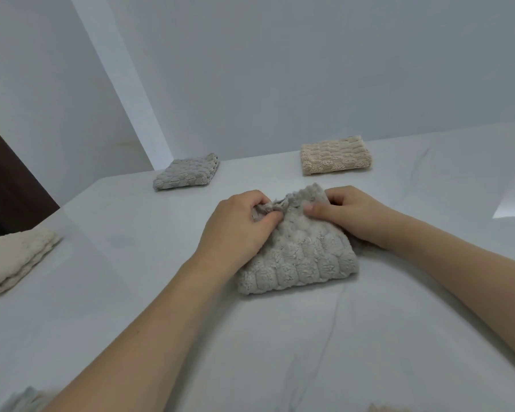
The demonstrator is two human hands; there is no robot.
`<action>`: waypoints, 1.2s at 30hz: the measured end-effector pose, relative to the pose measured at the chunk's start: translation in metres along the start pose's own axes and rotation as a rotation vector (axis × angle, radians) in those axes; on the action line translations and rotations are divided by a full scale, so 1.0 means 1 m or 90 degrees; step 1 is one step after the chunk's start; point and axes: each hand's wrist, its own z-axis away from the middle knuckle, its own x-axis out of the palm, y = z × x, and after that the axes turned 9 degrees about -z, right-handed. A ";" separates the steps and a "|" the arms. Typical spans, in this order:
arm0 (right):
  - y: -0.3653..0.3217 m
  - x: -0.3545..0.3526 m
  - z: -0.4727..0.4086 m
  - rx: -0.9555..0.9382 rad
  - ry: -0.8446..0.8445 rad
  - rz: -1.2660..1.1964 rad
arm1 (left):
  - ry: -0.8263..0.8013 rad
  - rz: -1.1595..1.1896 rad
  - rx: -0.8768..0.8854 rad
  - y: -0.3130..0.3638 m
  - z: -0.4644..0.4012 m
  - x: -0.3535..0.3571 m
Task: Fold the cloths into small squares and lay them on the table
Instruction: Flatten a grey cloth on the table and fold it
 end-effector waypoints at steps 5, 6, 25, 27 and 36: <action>0.003 0.000 -0.004 -0.047 0.039 0.088 | 0.003 0.124 -0.061 -0.016 -0.006 0.013; 0.003 -0.001 -0.004 -0.054 0.051 0.116 | 0.000 0.143 -0.079 -0.020 -0.007 0.014; -0.007 0.006 -0.006 -0.035 0.046 0.396 | -0.014 0.152 -0.133 -0.043 -0.016 0.030; -0.008 0.006 -0.006 -0.019 0.058 0.396 | -0.011 0.125 -0.129 -0.041 -0.016 0.030; -0.013 0.006 -0.006 0.009 0.065 0.498 | -0.066 0.143 -0.084 -0.026 -0.008 0.032</action>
